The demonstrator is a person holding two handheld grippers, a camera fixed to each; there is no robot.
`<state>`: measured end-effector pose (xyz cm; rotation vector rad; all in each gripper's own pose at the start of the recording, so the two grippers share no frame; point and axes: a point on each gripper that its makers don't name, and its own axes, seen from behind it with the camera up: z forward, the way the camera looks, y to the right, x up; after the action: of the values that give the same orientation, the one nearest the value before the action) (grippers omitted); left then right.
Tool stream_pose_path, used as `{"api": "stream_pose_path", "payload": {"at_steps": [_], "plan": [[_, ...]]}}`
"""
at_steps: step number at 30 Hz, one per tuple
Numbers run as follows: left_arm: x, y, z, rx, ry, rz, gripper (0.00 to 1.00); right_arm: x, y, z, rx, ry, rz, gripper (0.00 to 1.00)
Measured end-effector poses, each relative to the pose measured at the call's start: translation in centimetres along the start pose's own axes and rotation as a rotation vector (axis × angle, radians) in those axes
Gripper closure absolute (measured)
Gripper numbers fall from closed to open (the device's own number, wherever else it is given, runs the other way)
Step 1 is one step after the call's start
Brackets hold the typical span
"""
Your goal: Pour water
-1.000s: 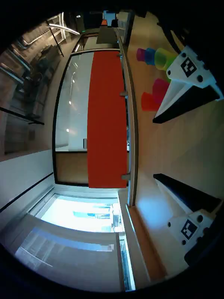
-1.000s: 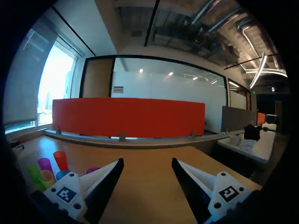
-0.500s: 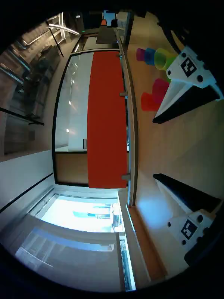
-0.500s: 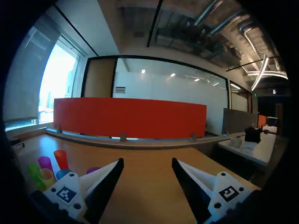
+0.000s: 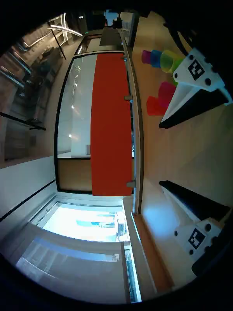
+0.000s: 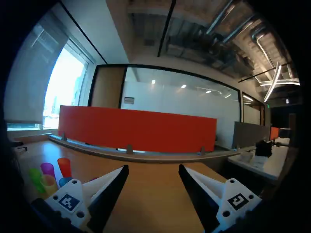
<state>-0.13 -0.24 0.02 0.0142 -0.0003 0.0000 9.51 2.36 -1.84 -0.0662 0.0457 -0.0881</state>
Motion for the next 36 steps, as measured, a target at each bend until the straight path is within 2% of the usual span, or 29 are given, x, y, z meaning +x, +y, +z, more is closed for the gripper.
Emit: {"api": "stream_pose_path", "payload": {"at_steps": [6, 18, 24, 36], "plan": [[0.0, 0.0, 0.0, 0.0, 0.0, 0.0, 0.0, -0.7, 0.2, 0.3, 0.015, 0.024, 0.012, 0.0], [0.0, 0.0, 0.0, 0.0, 0.0, 0.0, 0.0, -5.8, -1.9, 0.8, 0.049, -0.003, 0.075, 0.0], [0.0, 0.0, 0.0, 0.0, 0.0, 0.0, 0.0, -7.5, -2.9, 1.0, 0.059, -0.02, 0.074, 0.0], [0.0, 0.0, 0.0, 0.0, 0.0, 0.0, 0.0, -8.9, -3.0, 1.2, 0.053, -0.035, 0.078, 0.0]]}}
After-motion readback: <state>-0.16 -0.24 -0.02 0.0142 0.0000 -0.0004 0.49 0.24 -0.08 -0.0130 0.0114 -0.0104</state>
